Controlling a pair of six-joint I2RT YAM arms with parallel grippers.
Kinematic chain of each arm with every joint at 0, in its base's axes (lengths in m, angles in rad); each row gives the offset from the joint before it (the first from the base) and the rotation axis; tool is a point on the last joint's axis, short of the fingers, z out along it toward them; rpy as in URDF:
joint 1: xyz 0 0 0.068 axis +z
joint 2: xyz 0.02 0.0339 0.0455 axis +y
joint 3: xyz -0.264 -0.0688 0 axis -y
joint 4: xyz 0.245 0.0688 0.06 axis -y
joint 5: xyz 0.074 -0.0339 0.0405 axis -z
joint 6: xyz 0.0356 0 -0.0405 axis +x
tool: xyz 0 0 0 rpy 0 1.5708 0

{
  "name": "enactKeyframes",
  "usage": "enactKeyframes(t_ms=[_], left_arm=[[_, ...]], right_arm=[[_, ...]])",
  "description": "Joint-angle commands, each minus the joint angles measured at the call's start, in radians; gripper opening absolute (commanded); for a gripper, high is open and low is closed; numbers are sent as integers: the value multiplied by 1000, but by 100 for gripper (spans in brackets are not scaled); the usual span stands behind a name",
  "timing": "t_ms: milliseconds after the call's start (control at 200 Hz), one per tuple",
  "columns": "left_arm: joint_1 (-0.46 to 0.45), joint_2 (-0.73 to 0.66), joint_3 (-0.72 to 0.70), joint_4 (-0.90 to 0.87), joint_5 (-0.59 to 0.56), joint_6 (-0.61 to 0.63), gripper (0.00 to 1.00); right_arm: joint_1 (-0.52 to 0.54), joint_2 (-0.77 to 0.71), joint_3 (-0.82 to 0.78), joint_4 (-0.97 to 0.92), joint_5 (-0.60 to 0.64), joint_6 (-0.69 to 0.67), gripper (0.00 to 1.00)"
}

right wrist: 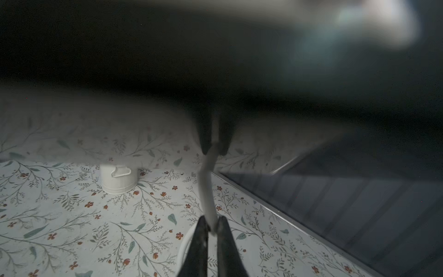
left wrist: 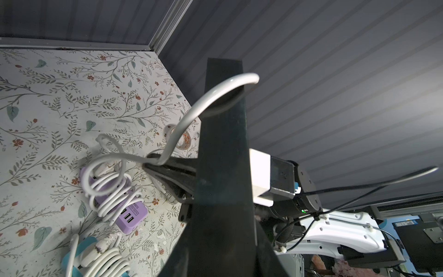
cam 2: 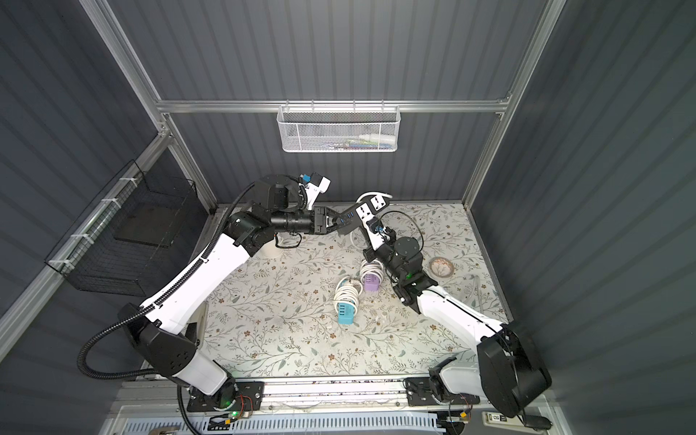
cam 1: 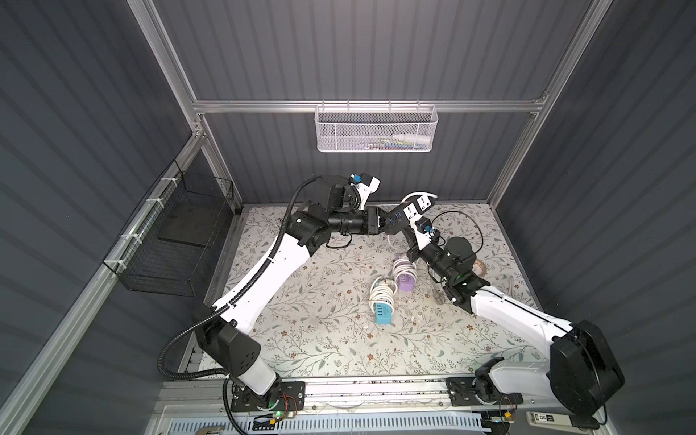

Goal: Unwrap the cord wrapped around the power strip
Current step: Unwrap the power cord from the power strip.

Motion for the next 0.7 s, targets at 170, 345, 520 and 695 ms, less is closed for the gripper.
enactKeyframes(t_ms=[170,345,520,695], left_arm=[[-5,-37,9,90,23,7,0],[-3,-38,2,106,37,10,0],[-3,-71,-55,141,51,-18,0],[-2,-91,-117,151,55,-25,0]], right_arm=[[2,-34,-29,22,33,48,0],[-95,-27,-61,16,-50,207,0],[-263,52,-48,100,-183,432,0],[-337,126,57,129,-279,540,0]])
